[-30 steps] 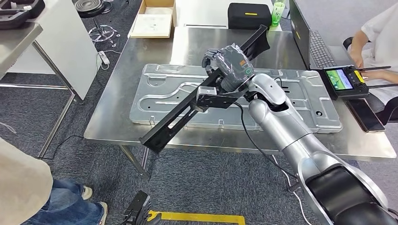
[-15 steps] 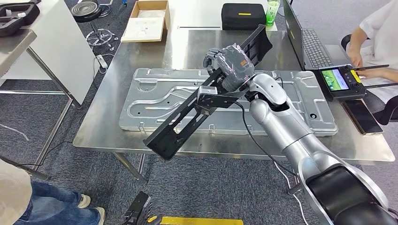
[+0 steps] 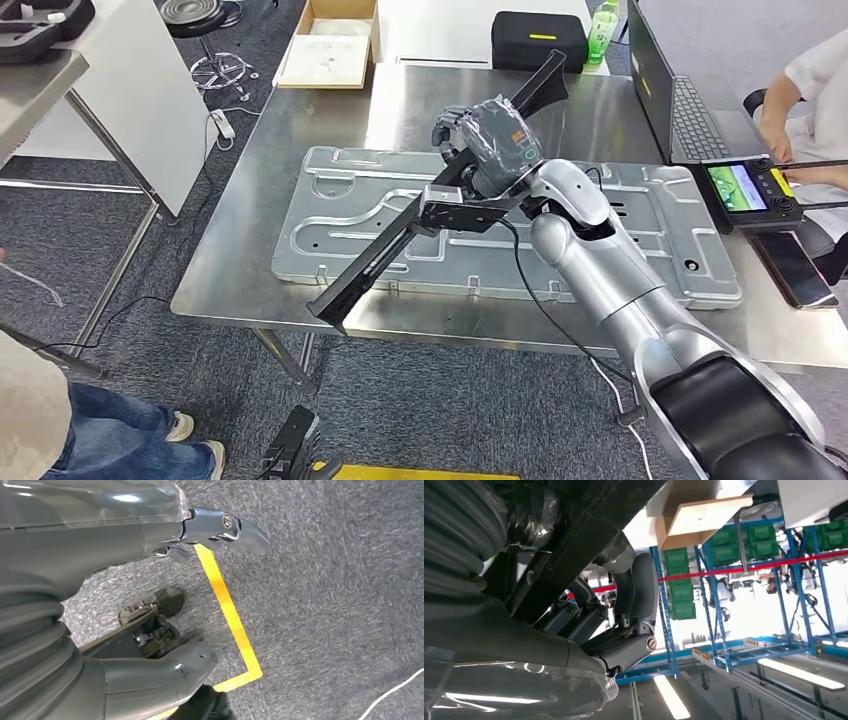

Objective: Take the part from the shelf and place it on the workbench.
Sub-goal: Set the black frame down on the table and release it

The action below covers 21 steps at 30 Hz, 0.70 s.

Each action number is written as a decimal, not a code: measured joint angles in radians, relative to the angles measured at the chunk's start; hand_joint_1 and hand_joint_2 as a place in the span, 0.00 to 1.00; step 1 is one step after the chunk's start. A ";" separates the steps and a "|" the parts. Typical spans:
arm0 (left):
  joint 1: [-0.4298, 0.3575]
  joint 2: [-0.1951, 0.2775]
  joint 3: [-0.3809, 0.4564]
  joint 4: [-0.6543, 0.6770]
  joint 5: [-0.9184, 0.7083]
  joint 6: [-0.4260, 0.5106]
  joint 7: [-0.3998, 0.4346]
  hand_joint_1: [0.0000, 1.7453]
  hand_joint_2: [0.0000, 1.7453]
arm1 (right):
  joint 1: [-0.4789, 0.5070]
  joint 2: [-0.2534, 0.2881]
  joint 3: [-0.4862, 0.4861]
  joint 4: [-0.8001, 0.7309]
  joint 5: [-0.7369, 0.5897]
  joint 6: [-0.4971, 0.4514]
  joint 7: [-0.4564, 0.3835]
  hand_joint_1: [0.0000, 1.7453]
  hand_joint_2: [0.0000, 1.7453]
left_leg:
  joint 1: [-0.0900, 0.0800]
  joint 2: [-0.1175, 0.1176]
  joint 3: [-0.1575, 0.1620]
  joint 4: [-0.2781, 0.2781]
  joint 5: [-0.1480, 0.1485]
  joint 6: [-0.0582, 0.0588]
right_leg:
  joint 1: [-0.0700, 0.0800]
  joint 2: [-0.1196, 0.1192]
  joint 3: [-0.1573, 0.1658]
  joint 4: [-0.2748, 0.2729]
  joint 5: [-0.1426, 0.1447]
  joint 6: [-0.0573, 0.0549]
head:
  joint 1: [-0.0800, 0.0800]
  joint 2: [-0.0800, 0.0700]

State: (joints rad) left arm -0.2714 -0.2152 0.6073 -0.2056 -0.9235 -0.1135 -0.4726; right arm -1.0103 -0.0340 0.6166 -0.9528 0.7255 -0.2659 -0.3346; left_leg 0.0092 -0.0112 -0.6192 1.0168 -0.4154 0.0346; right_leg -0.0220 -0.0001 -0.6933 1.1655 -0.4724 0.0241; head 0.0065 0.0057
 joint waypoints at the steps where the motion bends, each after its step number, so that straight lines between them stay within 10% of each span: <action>1: -0.001 -0.001 0.000 0.000 0.000 -0.001 0.000 0.00 1.00 | -0.002 0.000 0.000 0.000 0.000 0.000 0.000 1.00 1.00 | -0.002 -0.001 -0.001 0.008 -0.006 -0.005 | 0.001 0.001 0.025 -0.058 0.025 -0.002 | 0.000 0.000; 7: -0.001 -0.001 -0.001 0.000 -0.001 -0.018 -0.004 0.00 1.00 | -0.002 -0.003 -0.001 -0.001 0.001 0.000 0.000 1.00 1.00 | -0.003 0.000 -0.013 0.039 -0.033 -0.035 | 0.002 0.004 0.052 -0.119 0.039 -0.032 | -0.002 0.000; 11: 0.000 -0.001 -0.004 0.000 -0.001 -0.020 -0.005 0.00 1.00 | -0.001 -0.002 -0.001 -0.002 0.002 0.001 0.000 1.00 1.00 | 0.003 0.005 -0.120 0.264 -0.131 -0.052 | 0.001 0.002 0.062 -0.124 0.032 -0.045 | -0.003 0.000; 13: 0.002 -0.001 -0.005 0.000 -0.001 -0.020 -0.005 0.00 1.00 | 0.001 -0.002 -0.001 -0.002 0.002 0.001 0.000 1.00 1.00 | 0.003 0.005 -0.144 0.298 -0.118 -0.050 | 0.003 0.002 0.067 -0.123 0.026 -0.045 | -0.003 0.000; 17: 0.002 0.000 -0.007 0.000 -0.002 -0.018 -0.005 0.00 1.00 | -0.001 -0.001 -0.001 -0.002 0.002 0.000 0.000 1.00 1.00 | -0.003 0.007 -0.056 0.107 -0.016 -0.029 | 0.007 0.002 0.087 -0.124 0.014 -0.039 | -0.003 0.000; 21: 0.000 0.000 -0.008 0.000 -0.003 -0.014 -0.006 0.00 1.00 | -0.002 -0.001 -0.001 -0.002 0.003 -0.001 0.000 1.00 1.00 | -0.012 0.010 0.005 -0.005 -0.009 -0.005 | 0.008 0.001 0.100 -0.127 0.016 -0.015 | -0.003 0.000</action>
State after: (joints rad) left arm -0.2710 -0.2152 0.5996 -0.2056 -0.9268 -0.1278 -0.4791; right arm -1.0125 -0.0351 0.6157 -0.9553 0.7287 -0.2672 -0.3345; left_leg -0.0033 -0.0016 -0.6143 1.0117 -0.4240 0.0291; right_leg -0.0138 0.0009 -0.5937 1.0382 -0.4568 0.0095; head 0.0039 0.0057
